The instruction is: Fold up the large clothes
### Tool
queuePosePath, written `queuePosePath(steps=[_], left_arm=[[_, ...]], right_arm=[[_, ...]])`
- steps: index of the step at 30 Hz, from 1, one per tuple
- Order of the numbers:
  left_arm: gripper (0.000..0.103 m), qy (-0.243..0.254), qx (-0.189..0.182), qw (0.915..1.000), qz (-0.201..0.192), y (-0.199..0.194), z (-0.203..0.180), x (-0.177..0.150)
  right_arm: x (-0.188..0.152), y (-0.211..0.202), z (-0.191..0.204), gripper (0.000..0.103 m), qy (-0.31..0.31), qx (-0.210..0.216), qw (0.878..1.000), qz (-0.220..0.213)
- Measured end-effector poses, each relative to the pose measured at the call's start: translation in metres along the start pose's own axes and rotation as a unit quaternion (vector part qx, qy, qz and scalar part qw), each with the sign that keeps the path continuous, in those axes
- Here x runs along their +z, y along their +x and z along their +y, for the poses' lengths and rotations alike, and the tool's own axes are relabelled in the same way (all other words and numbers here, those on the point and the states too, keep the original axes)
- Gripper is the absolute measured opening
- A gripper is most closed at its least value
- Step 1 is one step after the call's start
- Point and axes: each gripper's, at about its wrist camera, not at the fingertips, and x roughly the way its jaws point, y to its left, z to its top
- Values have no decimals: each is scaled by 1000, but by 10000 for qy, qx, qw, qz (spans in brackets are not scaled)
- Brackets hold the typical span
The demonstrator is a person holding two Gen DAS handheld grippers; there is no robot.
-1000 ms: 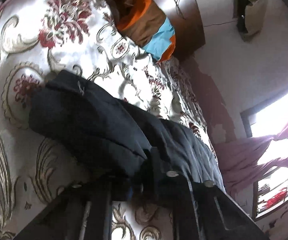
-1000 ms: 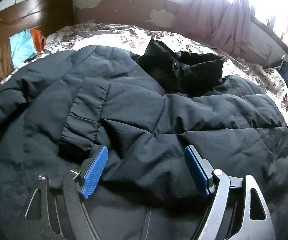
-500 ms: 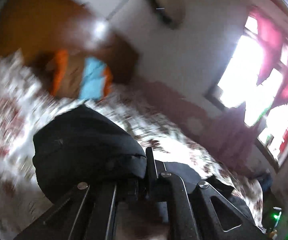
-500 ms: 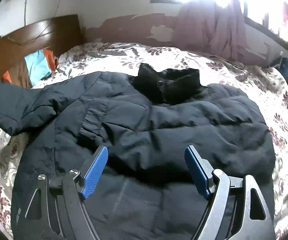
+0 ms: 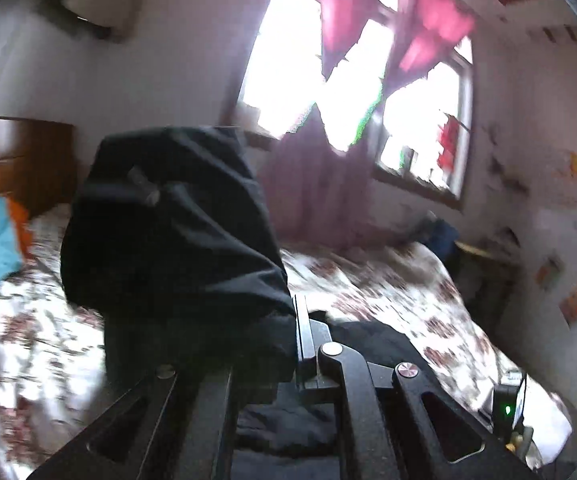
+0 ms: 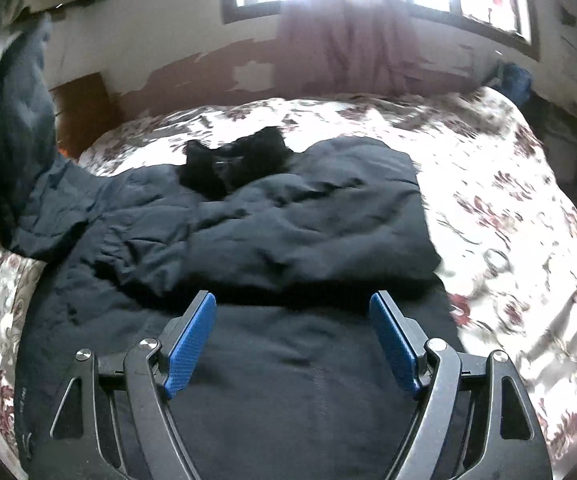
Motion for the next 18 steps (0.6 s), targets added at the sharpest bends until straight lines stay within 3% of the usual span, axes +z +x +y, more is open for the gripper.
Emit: queuePosePath(steps=[4,8,11,13,15,18], left_arm=[[6,17,-453,9973,581,39,-37,-28],[7,-157,-840,9869,1367,78,-56,-68],[8,-282,-1027,9738,2012,99,-66,-97],[10,-350,-1118,9587,2592,113,-70,-118],[18,-325,-1205,9508,2835,114,-70,-132],[48,-228,-1349,9477,2883,100,-67,-145]], right_arm=[[-11,-4,-34,75,340,-113,9993,85],[-20,-4,-52,75,537,-42,9984,172],[-23,-3,-57,75,709,164,9971,211],[-24,-2,-59,75,836,363,9956,220],[-23,1,-58,75,919,534,9941,237],[-21,6,-53,75,1048,815,9907,287]])
